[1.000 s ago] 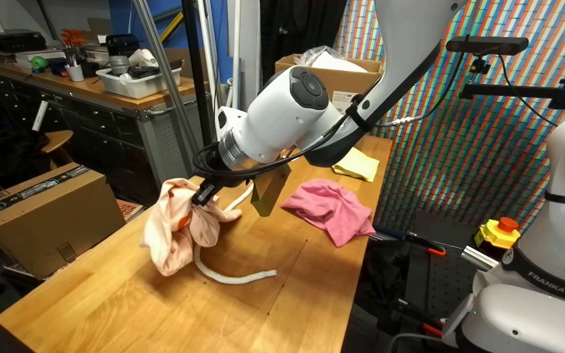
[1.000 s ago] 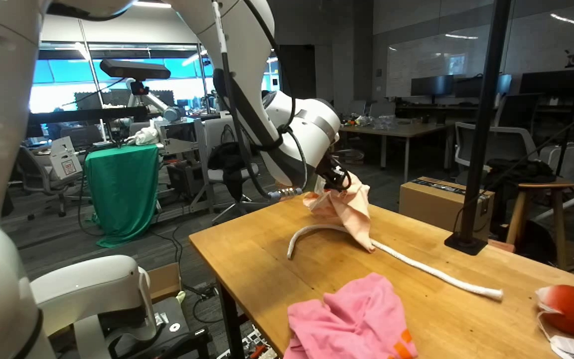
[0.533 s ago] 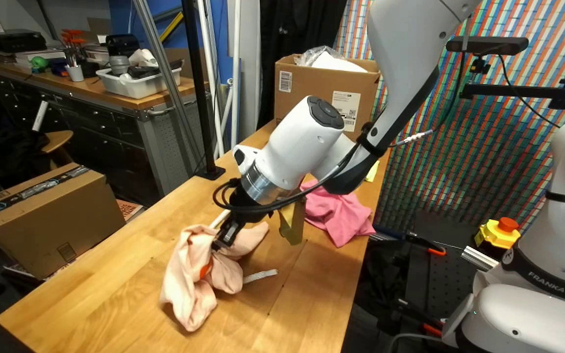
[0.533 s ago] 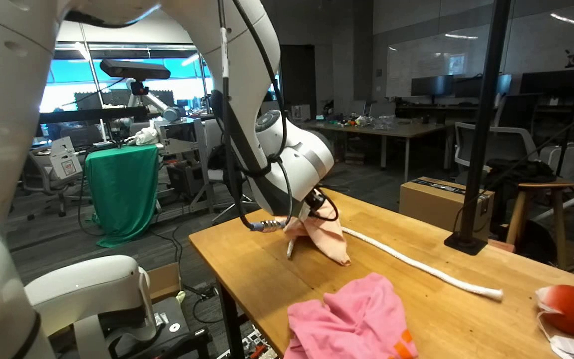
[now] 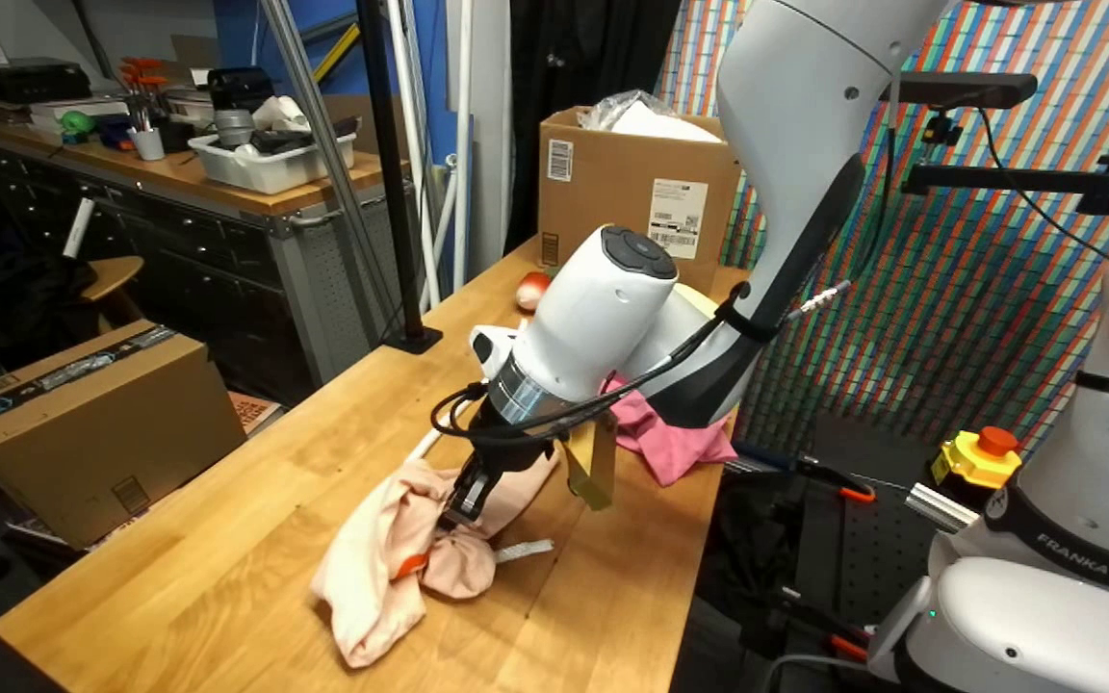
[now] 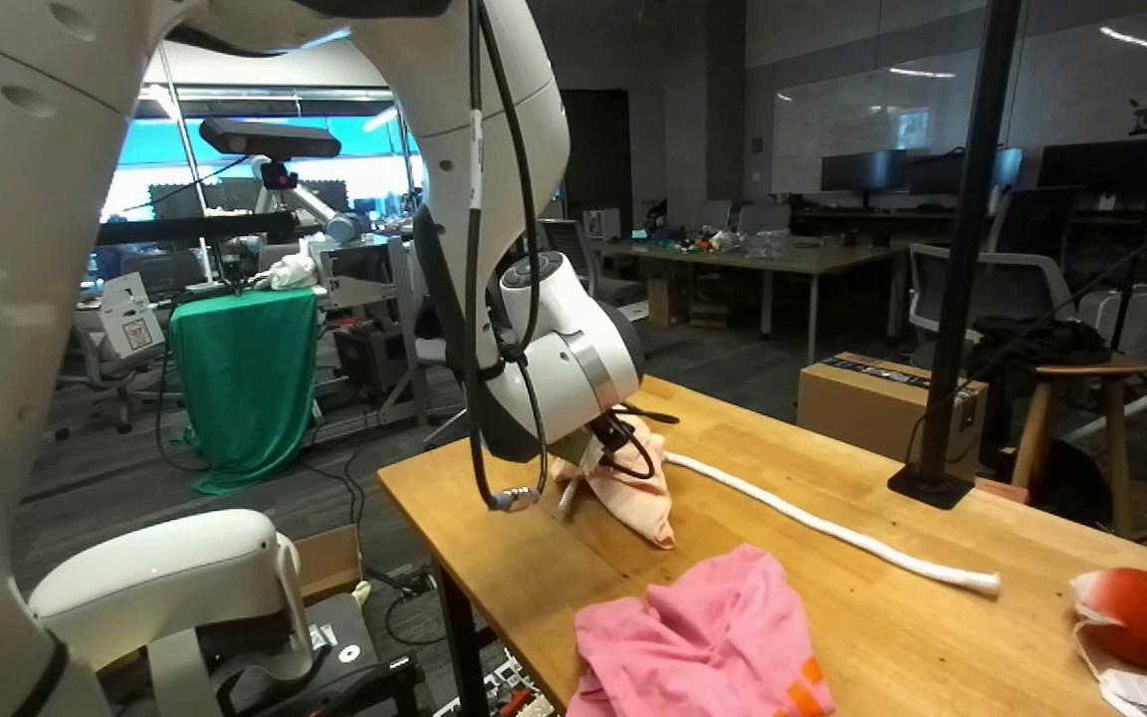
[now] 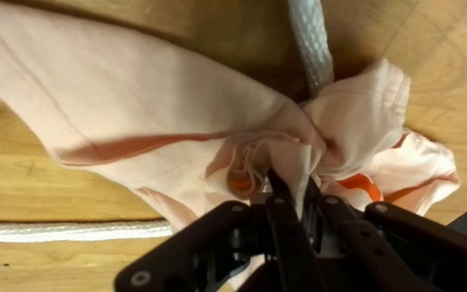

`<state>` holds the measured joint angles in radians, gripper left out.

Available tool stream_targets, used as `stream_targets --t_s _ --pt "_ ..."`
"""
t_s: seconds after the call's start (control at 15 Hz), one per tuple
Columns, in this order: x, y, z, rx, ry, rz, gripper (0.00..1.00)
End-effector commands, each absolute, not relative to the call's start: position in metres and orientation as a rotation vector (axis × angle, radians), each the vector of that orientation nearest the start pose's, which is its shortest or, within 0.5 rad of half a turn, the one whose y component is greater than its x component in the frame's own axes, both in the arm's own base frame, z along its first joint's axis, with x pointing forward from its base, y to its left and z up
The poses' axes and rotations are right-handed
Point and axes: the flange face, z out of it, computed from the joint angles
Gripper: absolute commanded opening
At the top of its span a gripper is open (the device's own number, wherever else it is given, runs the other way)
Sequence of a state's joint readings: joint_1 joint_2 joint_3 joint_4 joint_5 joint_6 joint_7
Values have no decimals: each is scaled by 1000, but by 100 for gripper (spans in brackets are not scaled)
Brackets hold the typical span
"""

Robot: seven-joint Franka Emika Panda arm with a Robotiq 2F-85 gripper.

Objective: Move the radish toy, yellow towel and pink t-shirt to the right, move the peach t-shirt to the left

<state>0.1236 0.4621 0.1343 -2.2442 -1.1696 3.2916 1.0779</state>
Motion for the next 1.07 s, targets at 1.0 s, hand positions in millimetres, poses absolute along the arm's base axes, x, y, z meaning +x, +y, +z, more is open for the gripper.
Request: stream_targets --t_s 1.0 --pt "550 230 387 -3040 -446 -1355 5"
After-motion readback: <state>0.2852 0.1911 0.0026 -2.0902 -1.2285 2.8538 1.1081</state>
